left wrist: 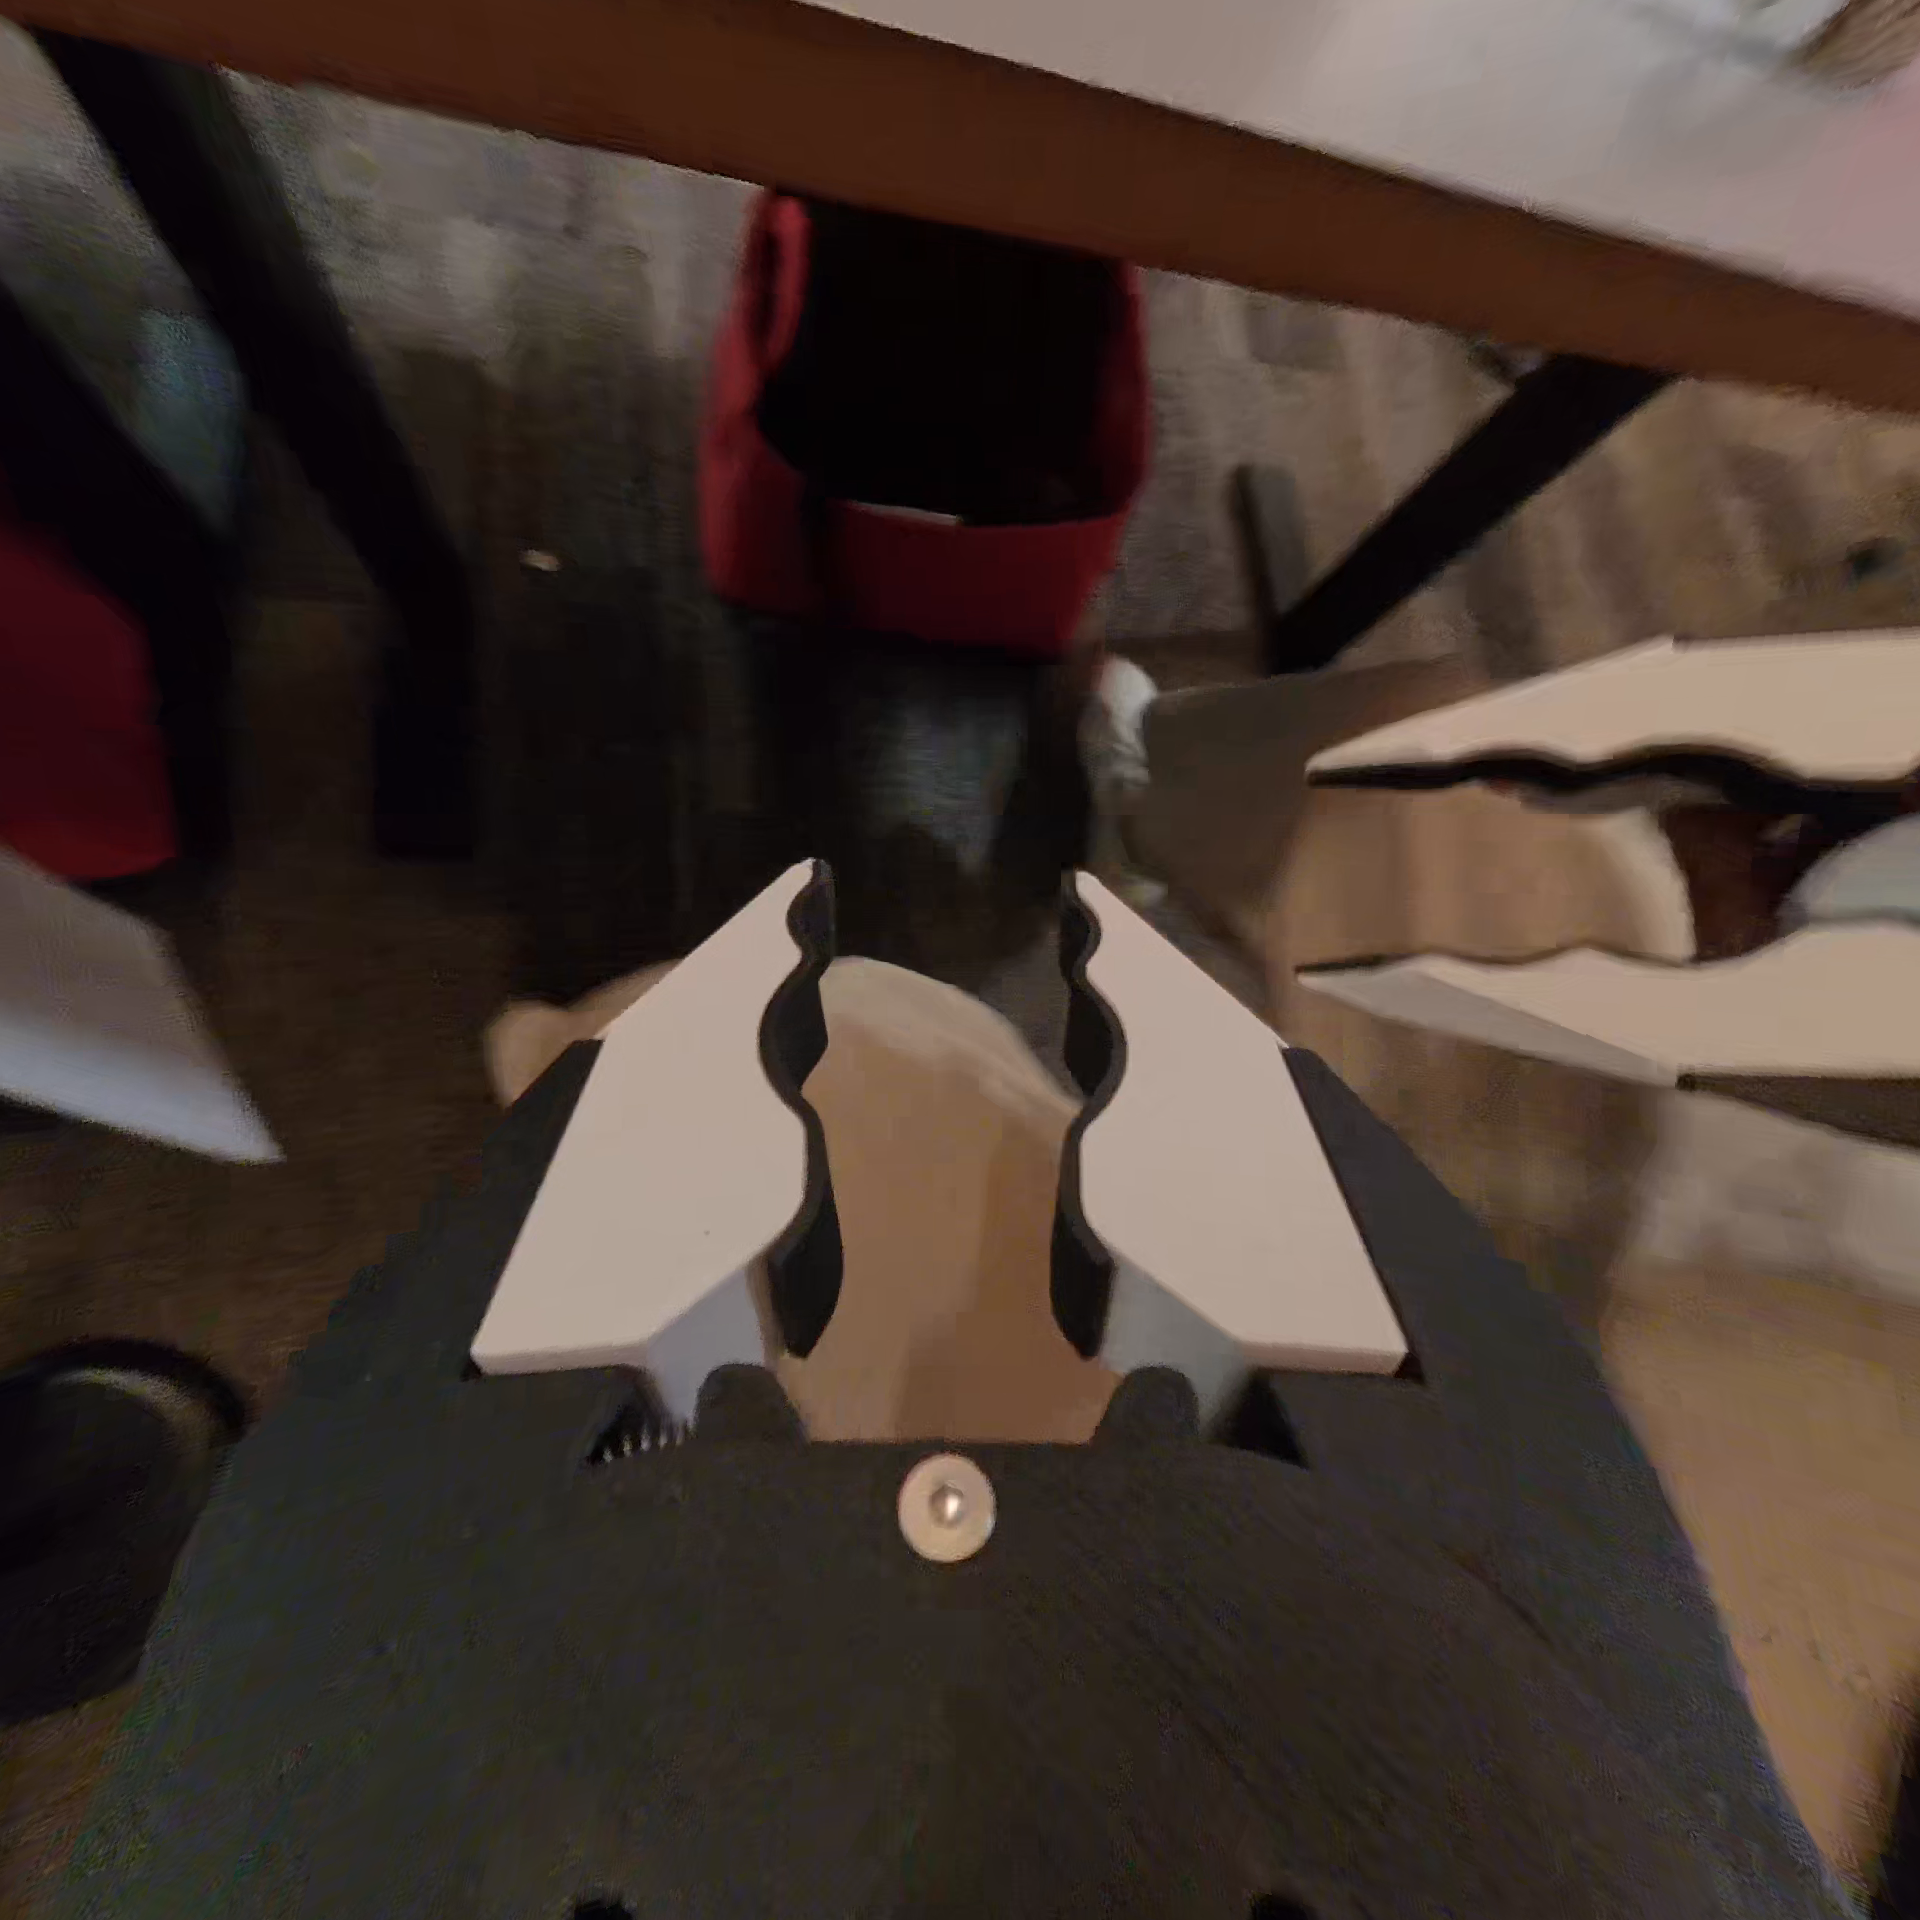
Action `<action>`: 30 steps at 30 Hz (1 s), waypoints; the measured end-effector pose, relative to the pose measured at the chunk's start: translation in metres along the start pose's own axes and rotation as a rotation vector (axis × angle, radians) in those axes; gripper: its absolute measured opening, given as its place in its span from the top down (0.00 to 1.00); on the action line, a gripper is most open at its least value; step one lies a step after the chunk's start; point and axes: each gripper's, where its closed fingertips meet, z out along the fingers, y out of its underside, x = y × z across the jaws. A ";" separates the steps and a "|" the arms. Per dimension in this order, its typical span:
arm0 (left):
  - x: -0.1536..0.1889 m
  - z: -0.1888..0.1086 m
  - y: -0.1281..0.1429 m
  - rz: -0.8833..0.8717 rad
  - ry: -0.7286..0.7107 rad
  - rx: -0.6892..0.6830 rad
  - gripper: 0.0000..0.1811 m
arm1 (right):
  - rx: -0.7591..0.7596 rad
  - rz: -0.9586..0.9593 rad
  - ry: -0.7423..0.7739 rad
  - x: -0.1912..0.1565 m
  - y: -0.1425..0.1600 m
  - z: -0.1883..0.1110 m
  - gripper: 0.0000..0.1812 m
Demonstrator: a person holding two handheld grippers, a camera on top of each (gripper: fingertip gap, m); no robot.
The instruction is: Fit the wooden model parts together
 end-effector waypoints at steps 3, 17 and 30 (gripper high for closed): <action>-0.076 0.026 0.007 0.245 -0.168 -0.016 0.78 | -0.026 -0.112 0.023 0.029 0.013 0.093 0.77; -0.362 0.322 0.217 -0.128 -0.094 -0.364 0.83 | -0.334 0.540 0.184 0.241 0.266 0.564 0.82; -0.353 0.323 0.323 -0.298 0.049 -0.429 0.81 | -0.513 0.645 0.385 0.428 0.369 0.743 0.87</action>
